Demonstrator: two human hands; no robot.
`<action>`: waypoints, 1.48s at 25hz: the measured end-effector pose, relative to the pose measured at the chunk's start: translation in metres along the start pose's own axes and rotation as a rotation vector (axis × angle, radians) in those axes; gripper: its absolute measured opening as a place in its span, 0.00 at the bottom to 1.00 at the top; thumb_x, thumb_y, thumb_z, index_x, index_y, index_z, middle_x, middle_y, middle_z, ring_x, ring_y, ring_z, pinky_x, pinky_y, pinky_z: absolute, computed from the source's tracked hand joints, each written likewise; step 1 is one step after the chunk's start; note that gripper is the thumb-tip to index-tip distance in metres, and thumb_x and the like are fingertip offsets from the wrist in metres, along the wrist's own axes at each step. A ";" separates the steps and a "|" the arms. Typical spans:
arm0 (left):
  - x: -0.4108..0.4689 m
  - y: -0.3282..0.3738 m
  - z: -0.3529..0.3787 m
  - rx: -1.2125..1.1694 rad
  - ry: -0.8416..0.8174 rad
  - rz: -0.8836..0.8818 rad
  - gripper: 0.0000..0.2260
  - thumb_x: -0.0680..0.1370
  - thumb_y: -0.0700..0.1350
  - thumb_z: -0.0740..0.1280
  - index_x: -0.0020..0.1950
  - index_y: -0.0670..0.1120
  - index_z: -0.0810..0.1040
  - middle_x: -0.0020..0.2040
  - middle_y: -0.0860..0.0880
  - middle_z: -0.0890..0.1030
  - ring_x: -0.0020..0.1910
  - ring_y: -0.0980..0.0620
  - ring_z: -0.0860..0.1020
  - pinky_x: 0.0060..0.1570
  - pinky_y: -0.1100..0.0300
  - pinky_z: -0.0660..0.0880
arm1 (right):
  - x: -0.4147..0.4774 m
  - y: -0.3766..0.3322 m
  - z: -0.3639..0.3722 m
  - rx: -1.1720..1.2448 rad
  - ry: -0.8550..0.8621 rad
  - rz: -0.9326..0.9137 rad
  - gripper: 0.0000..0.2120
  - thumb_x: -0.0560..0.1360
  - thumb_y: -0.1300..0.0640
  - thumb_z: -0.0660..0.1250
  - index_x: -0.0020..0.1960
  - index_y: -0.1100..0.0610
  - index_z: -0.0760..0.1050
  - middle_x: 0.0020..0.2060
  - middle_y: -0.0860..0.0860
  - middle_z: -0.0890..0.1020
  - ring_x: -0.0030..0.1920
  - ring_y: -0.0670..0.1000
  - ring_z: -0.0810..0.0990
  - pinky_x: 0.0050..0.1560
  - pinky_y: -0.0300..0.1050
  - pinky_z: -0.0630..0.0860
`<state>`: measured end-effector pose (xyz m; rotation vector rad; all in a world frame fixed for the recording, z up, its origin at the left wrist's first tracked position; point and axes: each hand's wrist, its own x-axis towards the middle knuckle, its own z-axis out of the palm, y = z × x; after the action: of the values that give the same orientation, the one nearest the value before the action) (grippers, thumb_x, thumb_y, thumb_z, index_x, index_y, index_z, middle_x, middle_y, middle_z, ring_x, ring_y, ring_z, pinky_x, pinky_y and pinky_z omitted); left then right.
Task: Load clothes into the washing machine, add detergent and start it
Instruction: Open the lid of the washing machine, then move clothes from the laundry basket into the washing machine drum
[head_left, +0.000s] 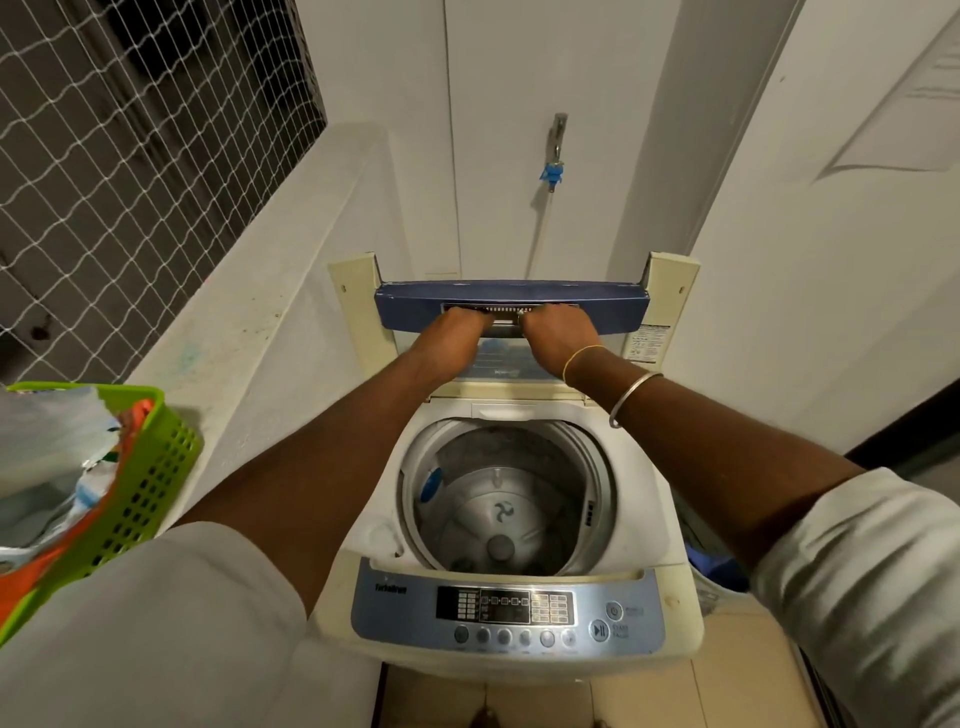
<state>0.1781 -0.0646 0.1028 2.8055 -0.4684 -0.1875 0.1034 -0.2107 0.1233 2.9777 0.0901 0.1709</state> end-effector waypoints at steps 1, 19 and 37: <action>-0.005 -0.002 -0.001 0.020 0.006 0.035 0.10 0.81 0.42 0.65 0.62 0.49 0.75 0.50 0.45 0.78 0.42 0.48 0.75 0.52 0.54 0.77 | -0.002 0.000 -0.002 0.014 -0.008 0.009 0.11 0.79 0.61 0.66 0.60 0.60 0.78 0.52 0.59 0.83 0.52 0.59 0.83 0.56 0.52 0.79; -0.092 -0.025 0.039 -0.100 0.296 0.295 0.14 0.82 0.45 0.63 0.67 0.47 0.77 0.62 0.47 0.81 0.57 0.48 0.80 0.61 0.56 0.77 | -0.071 -0.020 0.023 0.301 0.217 0.027 0.17 0.82 0.47 0.59 0.65 0.53 0.74 0.54 0.54 0.84 0.51 0.54 0.83 0.48 0.47 0.80; -0.169 0.044 0.145 0.206 0.032 0.179 0.28 0.84 0.55 0.47 0.80 0.42 0.51 0.81 0.41 0.51 0.80 0.41 0.49 0.78 0.43 0.50 | -0.187 0.025 0.107 0.357 -0.150 0.027 0.33 0.82 0.40 0.49 0.81 0.56 0.48 0.80 0.54 0.50 0.80 0.55 0.47 0.79 0.56 0.47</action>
<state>-0.0188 -0.0856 -0.0080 2.9385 -0.7680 -0.0581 -0.0683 -0.2645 0.0017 3.3356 0.0692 -0.0746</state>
